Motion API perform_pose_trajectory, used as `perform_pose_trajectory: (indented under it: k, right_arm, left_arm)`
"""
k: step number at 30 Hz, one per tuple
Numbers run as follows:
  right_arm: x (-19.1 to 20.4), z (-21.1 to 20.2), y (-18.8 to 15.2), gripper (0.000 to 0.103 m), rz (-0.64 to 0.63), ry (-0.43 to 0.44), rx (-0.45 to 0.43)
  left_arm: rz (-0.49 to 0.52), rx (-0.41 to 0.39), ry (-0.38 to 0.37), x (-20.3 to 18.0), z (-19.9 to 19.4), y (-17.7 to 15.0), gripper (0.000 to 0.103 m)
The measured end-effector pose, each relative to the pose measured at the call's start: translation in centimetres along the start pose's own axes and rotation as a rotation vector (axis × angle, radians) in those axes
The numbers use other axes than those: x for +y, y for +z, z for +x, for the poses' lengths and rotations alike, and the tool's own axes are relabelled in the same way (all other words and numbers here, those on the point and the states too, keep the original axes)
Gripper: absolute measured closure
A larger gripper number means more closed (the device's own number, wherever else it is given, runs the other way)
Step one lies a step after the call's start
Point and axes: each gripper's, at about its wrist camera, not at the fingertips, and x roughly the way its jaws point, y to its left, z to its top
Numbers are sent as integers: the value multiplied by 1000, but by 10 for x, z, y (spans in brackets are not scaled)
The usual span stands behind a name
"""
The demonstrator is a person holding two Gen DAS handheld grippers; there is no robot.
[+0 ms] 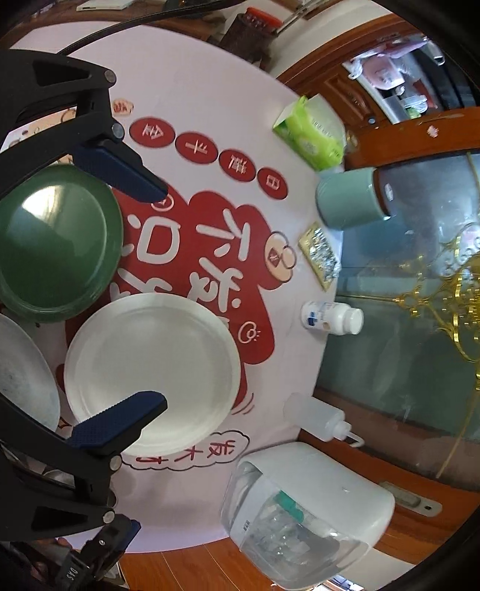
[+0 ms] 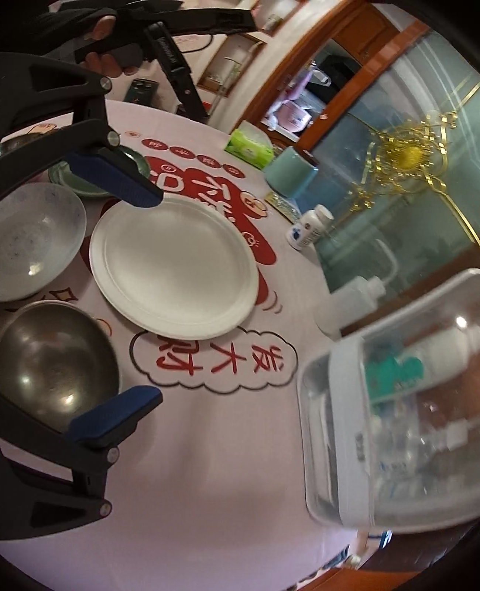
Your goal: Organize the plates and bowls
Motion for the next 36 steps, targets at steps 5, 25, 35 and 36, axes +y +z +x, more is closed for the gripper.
perform_pose_trajectory:
  k: [5, 25, 35, 36]
  right_arm:
    - [-3, 29, 0, 11, -11, 3, 47]
    - [1, 91, -2, 31, -49, -97, 166]
    - [-3, 102, -5, 47, -41, -136, 191]
    - [-3, 103, -5, 49, -44, -139, 190]
  left_arm:
    - [-12, 43, 6, 4, 32, -2, 1]
    - [40, 185, 39, -1, 113, -17, 30]
    - [54, 219, 8, -4, 126, -23, 61]
    - [57, 223, 5, -5, 127, -24, 64]
